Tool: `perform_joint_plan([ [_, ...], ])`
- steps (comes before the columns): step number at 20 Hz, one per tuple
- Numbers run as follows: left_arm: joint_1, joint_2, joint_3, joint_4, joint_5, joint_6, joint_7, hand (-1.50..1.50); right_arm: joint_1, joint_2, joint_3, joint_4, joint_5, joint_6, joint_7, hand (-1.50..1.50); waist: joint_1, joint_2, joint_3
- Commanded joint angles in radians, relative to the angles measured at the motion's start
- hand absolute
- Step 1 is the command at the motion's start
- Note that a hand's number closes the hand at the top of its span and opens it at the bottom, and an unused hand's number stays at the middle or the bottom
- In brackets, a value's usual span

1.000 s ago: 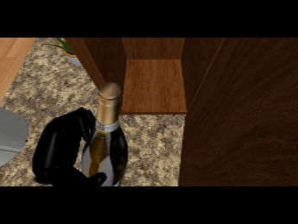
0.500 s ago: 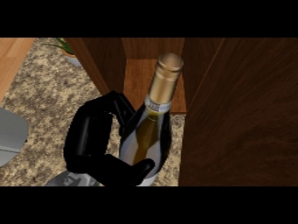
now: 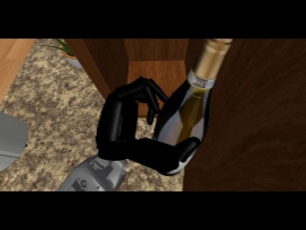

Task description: Pick up the wine, place it into the cabinet and close the cabinet

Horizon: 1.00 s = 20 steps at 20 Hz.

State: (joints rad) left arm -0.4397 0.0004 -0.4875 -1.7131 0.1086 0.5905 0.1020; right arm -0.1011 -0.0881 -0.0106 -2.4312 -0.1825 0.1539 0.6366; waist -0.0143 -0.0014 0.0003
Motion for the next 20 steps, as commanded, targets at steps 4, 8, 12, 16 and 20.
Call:
perform_joint_plan([
  [4, -0.117, 0.0, 0.003, 0.106, -0.015, 0.08, 0.003, 1.5, 0.08, -0.014, -0.049, -0.14, -0.152, 0.033, 0.03, -1.5, -0.001, -0.001, 0.0],
  [8, -0.064, 0.0, -0.047, 0.178, 0.019, 0.109, -0.119, 1.5, -0.009, -0.039, -0.075, -0.121, -0.165, 0.012, 0.074, -1.5, 0.0, 0.001, 0.0],
  [12, -0.115, 0.0, 0.03, 0.202, 0.091, 0.073, -0.108, 1.5, 0.003, -0.037, -0.047, -0.153, -0.123, 0.0, 0.109, -1.5, 0.003, 0.0, -0.001],
  [16, -0.099, 0.0, -0.036, 0.207, 0.157, 0.163, -0.166, 1.5, 0.03, 0.0, -0.001, -0.16, -0.095, -0.009, 0.073, -1.5, -0.002, 0.0, 0.0],
  [20, -0.032, 0.0, -0.025, 0.273, 0.188, 0.108, -0.297, 1.5, 0.028, -0.028, -0.076, -0.124, -0.137, 0.01, 0.042, -1.5, 0.0, 0.001, 0.0],
])
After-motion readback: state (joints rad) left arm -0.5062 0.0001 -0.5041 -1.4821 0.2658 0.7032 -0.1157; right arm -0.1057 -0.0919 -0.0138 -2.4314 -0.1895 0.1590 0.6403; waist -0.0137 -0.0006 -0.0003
